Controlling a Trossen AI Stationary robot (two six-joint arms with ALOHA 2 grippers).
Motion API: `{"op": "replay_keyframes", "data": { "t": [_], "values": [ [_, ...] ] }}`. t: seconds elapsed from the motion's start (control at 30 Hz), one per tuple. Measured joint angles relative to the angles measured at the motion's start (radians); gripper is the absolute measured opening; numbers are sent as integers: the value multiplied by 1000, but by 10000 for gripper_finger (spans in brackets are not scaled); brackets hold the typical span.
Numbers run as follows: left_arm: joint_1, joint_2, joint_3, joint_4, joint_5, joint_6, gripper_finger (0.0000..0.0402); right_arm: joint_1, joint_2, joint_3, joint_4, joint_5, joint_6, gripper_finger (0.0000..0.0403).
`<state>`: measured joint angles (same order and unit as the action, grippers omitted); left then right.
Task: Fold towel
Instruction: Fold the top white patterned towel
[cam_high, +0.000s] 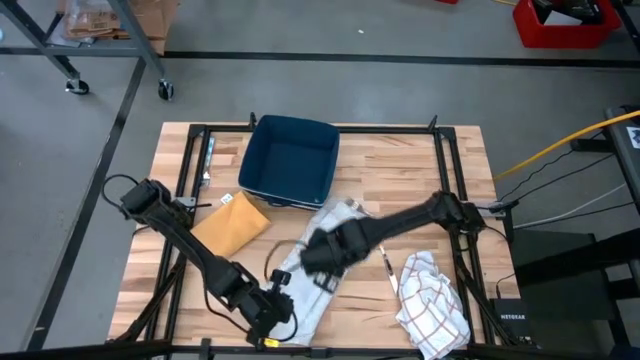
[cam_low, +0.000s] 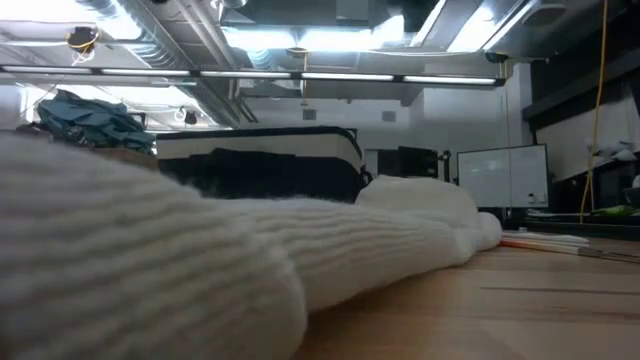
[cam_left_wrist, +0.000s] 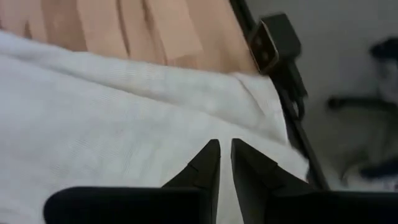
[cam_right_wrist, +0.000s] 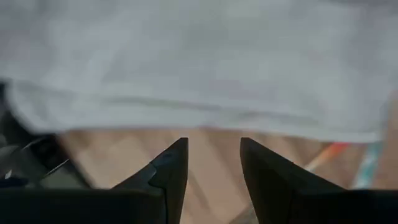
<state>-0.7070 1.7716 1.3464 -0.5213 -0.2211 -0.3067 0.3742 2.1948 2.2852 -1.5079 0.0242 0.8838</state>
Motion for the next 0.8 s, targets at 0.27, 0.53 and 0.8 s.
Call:
{"op": "replay_keyframes", "data": {
  "t": [0.27,0.53,0.8],
  "values": [
    [-14,-13,1,-246,19,132,102,141,2,-15,229,-17,13,149],
    [-45,-13,1,-390,21,365,173,209,77,-17,364,-19,-132,149],
    [-85,-3,1,-374,22,651,182,236,184,-18,391,-81,-288,149]
  ]
}}
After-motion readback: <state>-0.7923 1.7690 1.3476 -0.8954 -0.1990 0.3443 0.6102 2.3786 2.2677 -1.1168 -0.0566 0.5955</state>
